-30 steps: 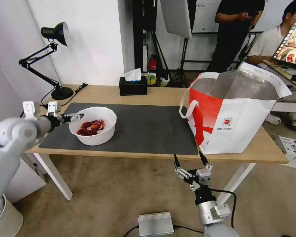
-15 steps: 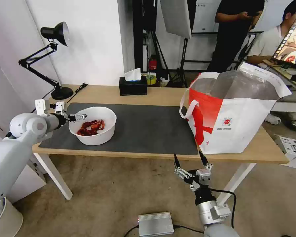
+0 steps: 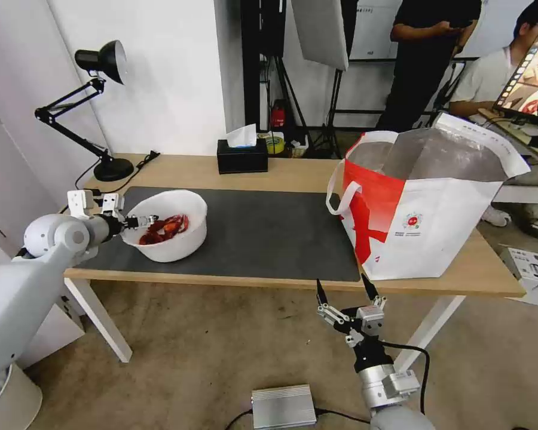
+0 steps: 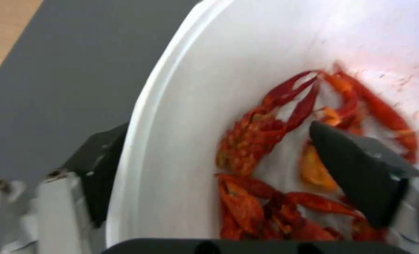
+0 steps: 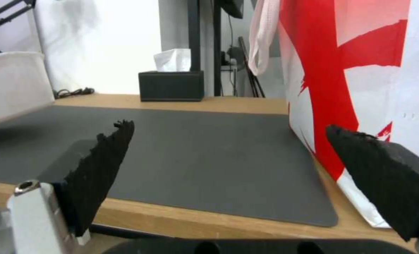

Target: Pick up the trash from the table and place it into the takeout bag.

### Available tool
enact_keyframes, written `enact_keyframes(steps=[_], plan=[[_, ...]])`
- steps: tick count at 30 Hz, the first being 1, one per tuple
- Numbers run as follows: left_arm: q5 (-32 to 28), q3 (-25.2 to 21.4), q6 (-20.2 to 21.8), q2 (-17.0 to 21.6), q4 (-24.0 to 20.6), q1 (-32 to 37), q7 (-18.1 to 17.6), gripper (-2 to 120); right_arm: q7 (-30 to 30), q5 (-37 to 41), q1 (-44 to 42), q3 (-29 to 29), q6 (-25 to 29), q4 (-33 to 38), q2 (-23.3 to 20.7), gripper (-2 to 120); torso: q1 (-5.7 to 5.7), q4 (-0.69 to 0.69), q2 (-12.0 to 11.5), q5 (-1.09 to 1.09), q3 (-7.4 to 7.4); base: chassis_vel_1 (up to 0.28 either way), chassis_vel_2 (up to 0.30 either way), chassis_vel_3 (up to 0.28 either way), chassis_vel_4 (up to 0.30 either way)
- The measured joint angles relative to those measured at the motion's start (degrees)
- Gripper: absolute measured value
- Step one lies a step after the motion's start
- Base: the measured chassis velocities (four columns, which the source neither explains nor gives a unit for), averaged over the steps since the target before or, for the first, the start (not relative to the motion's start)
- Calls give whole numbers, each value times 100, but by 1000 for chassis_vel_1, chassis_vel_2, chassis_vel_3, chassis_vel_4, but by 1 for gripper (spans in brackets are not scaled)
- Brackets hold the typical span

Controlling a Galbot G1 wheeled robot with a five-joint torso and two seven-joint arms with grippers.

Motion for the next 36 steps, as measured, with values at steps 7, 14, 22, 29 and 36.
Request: enact_keyframes(steps=[7, 14, 22, 29, 36], plan=[[105, -73, -65, -20, -65, 86, 44, 67, 0, 0, 0, 0, 0, 0, 0, 100, 0, 1, 0, 0, 0, 0, 0, 0, 0], [186, -96, -126, -47, -106, 146, 68, 40, 0, 0, 0, 0, 0, 0, 0, 100, 0, 1, 0, 0, 0, 0, 0, 0, 0], [243, -167, -162, -35, -227, 253, 73, 11, 0, 0, 0, 0, 0, 0, 0, 100, 0, 0, 0, 2, 0, 0, 0, 0, 0], [235, -304, -172, -6, -413, 439, 69, 0, 0, 0, 0, 0, 0, 0, 0, 100, 0, -1, 0, 0, 0, 0, 0, 0, 0], [-91, -606, -163, 86, -856, 769, 42, 0, 0, 0, 0, 0, 0, 0, 0, 100, 0, 0, 0, 0, 0, 0, 0, 0, 0]])
